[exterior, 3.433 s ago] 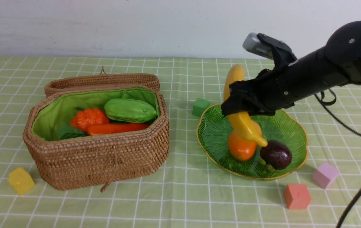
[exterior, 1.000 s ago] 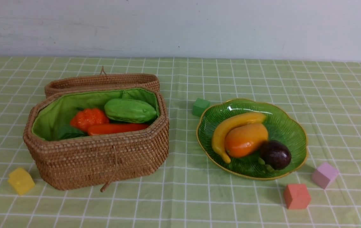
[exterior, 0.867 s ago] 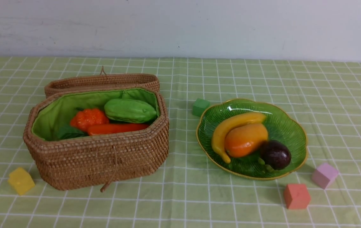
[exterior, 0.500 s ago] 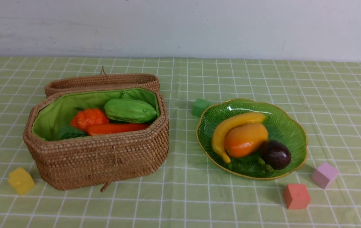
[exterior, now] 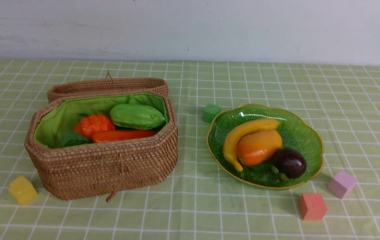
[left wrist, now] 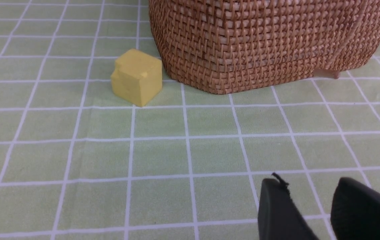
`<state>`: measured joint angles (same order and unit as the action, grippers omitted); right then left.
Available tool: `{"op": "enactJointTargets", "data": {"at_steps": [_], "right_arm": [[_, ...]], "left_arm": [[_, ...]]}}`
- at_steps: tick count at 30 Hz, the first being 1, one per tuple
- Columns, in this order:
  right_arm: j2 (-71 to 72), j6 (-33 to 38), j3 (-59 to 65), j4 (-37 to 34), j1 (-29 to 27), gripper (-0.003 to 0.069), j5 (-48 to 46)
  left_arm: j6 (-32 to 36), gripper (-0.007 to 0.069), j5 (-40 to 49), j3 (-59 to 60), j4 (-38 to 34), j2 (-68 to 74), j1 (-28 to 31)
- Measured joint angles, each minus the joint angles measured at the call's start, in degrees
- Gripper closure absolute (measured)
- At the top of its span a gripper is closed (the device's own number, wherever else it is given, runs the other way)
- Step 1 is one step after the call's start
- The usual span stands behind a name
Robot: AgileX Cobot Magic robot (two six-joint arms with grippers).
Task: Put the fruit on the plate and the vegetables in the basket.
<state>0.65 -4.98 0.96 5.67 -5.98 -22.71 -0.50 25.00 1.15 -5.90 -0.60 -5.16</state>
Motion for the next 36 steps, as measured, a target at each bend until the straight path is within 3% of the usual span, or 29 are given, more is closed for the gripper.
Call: {"op": "enactJointTargets", "data": {"at_steps": [36], "right_arm": [[0.0, 0.3, 0.0, -0.2, 0.0, 0.0603, 0.2]], "left_arm": [[0.0, 0.0386, 0.0, 0.0, 0.0, 0.0, 0.0]]}}
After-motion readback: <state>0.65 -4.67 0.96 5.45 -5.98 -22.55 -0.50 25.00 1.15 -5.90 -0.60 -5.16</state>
